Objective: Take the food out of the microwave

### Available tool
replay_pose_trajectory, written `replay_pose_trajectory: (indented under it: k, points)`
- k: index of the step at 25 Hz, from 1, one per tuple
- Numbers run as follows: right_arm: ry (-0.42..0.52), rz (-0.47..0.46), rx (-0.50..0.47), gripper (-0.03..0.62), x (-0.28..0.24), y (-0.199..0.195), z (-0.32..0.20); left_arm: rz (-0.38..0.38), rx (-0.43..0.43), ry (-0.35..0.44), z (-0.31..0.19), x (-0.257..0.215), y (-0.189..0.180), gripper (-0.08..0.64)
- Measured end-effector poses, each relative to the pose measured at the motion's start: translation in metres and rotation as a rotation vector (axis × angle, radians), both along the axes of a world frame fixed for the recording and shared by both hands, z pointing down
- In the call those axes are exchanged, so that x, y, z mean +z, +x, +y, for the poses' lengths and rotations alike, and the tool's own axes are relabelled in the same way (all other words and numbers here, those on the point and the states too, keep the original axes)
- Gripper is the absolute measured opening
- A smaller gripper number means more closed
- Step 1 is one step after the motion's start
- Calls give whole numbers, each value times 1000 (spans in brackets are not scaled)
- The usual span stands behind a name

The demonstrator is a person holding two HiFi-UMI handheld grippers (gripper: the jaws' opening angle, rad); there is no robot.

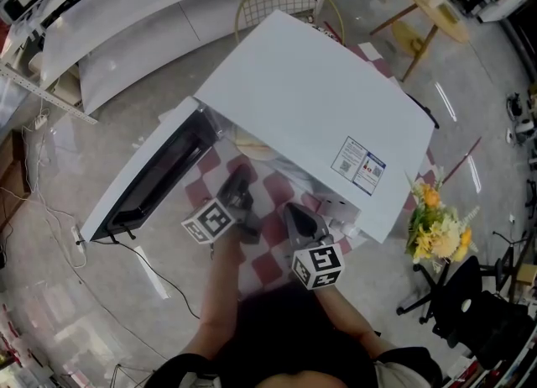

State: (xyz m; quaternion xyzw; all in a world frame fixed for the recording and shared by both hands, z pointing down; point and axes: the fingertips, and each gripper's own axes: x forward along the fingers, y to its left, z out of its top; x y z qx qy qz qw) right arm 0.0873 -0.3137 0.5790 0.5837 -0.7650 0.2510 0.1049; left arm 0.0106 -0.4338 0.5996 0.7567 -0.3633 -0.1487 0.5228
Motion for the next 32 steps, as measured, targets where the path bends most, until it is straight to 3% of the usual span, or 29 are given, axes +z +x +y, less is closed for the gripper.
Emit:
replay_pose_trajectory:
  k: [8,15,21,28,32]
  points:
    - [-18,1,3,2,6,2,0,79,-21,-27,-12,2,5,11]
    - [-29,-2,4,2,11,3,0,136,-3,-54,-20,3,12,104]
    - [-31,-3,11,2,13,6,-1,162,1,-90,-25,7,14,104]
    - [-42,4,21,2,16,7,1,280,23,-93,-32,-2,27,95]
    - [-45,6,25,2,18,8,0,281,38,-97,-35,-2,32,81]
